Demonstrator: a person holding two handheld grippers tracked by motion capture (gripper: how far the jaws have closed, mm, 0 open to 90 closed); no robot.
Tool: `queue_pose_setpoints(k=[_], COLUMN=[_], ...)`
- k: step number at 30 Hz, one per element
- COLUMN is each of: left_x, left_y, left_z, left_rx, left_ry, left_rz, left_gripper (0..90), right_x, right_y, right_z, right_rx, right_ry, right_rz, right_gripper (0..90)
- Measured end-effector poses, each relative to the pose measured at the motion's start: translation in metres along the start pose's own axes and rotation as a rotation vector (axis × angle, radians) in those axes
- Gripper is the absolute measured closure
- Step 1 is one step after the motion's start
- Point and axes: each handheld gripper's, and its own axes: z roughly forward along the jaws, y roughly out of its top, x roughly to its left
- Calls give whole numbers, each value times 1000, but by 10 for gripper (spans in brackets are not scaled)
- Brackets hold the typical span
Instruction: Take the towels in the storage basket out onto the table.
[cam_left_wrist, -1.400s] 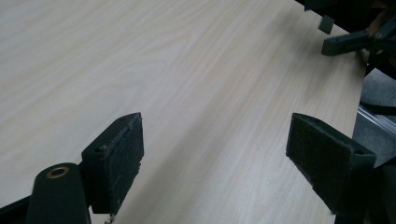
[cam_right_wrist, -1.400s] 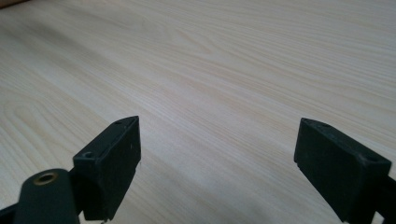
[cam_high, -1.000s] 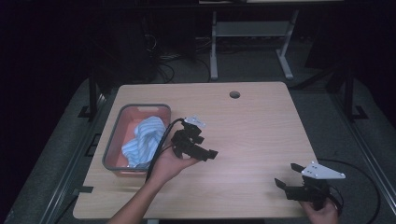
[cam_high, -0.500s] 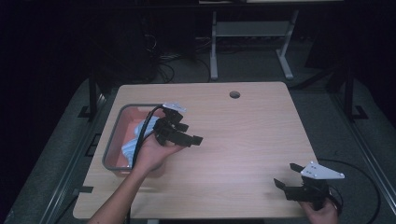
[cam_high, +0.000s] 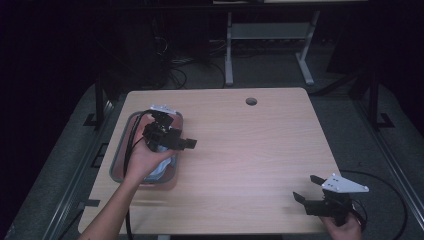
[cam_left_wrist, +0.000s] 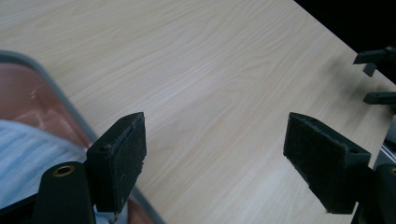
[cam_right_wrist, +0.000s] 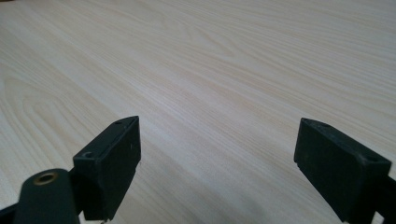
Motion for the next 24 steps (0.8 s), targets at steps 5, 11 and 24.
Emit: queue_pose_setpoints(k=[5,11,24], left_x=[10,23,51], left_y=[-5,-13,-35], left_z=[-5,-12,-25], left_rx=[-7,-2,-8], left_ry=[28,59,151], left_rz=[-24,-50,-127], left_gripper=[212,213,226], right_x=[0,2,2], right_y=[0,0,1], right_z=[0,1,2], right_rx=[1,6,3], right_ry=[0,1,6], right_rz=[0,4,-1], right_gripper=[143,143,143])
